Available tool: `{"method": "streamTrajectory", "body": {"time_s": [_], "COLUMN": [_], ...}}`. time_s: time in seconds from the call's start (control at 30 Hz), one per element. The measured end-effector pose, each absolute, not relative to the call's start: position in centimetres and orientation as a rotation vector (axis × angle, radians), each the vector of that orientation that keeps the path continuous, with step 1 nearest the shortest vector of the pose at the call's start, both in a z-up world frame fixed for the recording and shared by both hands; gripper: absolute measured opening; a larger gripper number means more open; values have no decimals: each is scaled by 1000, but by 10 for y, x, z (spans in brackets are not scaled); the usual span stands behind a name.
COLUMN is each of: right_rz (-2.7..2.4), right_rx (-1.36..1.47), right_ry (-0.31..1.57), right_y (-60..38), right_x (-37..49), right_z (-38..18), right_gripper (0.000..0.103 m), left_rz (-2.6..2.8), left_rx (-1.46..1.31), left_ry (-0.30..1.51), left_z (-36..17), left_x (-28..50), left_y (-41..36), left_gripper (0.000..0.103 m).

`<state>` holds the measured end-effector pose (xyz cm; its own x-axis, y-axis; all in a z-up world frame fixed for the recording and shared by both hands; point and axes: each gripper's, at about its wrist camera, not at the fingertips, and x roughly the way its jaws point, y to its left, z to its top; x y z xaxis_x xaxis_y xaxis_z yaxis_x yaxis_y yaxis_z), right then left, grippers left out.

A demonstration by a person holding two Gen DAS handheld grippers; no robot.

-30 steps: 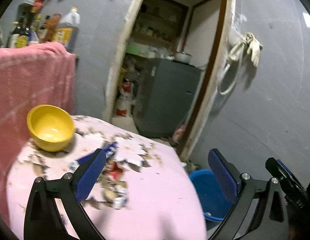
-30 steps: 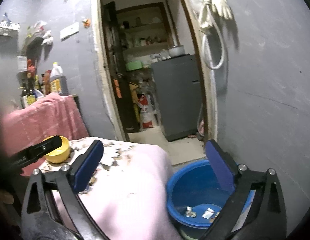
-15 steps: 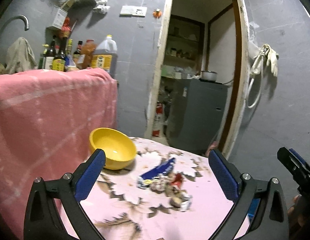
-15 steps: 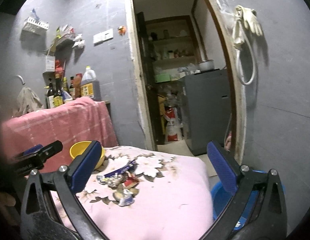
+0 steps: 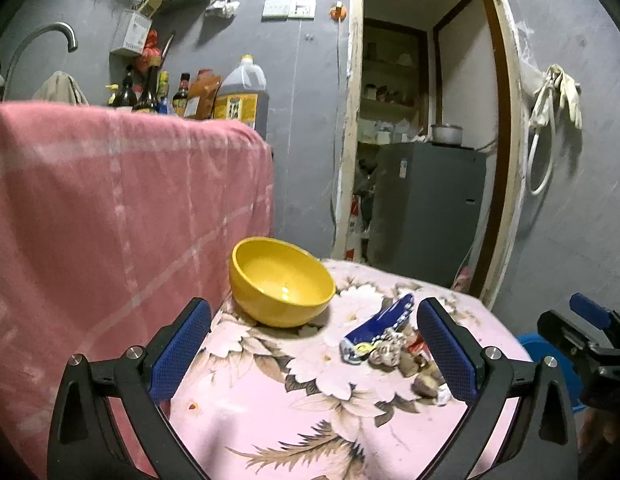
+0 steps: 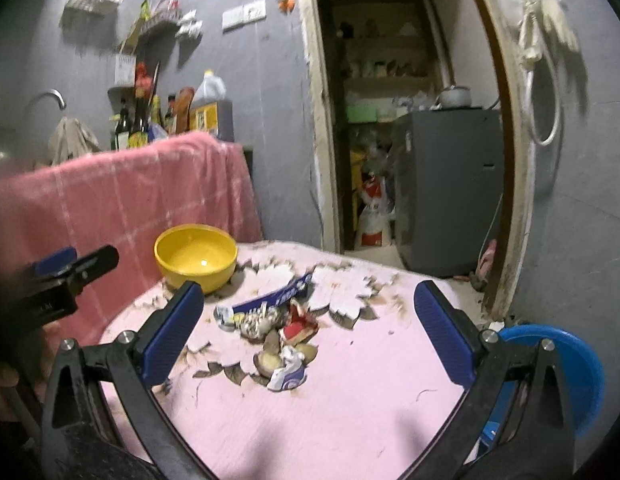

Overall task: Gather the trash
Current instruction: 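Move both open tools back over the trash pile on the table, then grasp a silver foil wrapper with the right tool while the left tool grasps tan crumpled paper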

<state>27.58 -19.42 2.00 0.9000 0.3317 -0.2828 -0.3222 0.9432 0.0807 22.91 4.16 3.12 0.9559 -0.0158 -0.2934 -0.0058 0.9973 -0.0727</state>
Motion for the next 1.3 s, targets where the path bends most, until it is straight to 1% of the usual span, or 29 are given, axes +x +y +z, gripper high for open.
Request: {"method": "streamTrajectory", "body": {"time_s": [0.23,0.3,0.33,0.4,0.53,0.67,0.7,0.73,0.83,0.87,0.9,0.93,0.97,1.03,1.3], "right_rz": [354,365,369,376,409,458,462,469,495,506,515,520,523,526,460], "right_rx": [-12,-12,-8,3,19,27,25,23,28,34,42,49,60,74,65], "right_ry": [445,497,524,588,676,755,769,785,824,837,846,850,851,847,815], "right_y": [-183,-181,-181,-181,-180,-175,-173,-171,-168,-168,-169,-170,-172,-175,-200], "right_x": [307,316,321,333,348,359,362,364,368,368,369,370,370,369,362], "right_z": [-7,-16,-20,-28,-39,-48,-51,-53,-58,-60,-62,-62,-63,-62,-57], "right_gripper": [103,93,91,83,74,59,54,52,37,27,25,24,22,21,20], "left_rz": [-10,-15,-17,-16,-26,-51,-65,-78,-105,-116,-129,-144,-159,-181,-268], "left_rx": [-63,-62,-61,-53,-31,-30,-34,-40,-57,-66,-76,-86,-94,-99,-46], "left_ry": [382,414,434,467,531,602,621,640,691,705,718,733,749,774,835], "left_z": [11,6,4,0,-9,-17,-18,-20,-24,-25,-27,-28,-29,-30,-36], "left_x": [249,255,259,266,278,288,291,294,301,303,304,306,308,311,320], "left_y": [43,42,42,40,35,30,29,29,26,25,24,23,21,17,-12], "left_gripper": [101,101,101,101,101,100,100,98,95,94,91,87,85,81,80]}}
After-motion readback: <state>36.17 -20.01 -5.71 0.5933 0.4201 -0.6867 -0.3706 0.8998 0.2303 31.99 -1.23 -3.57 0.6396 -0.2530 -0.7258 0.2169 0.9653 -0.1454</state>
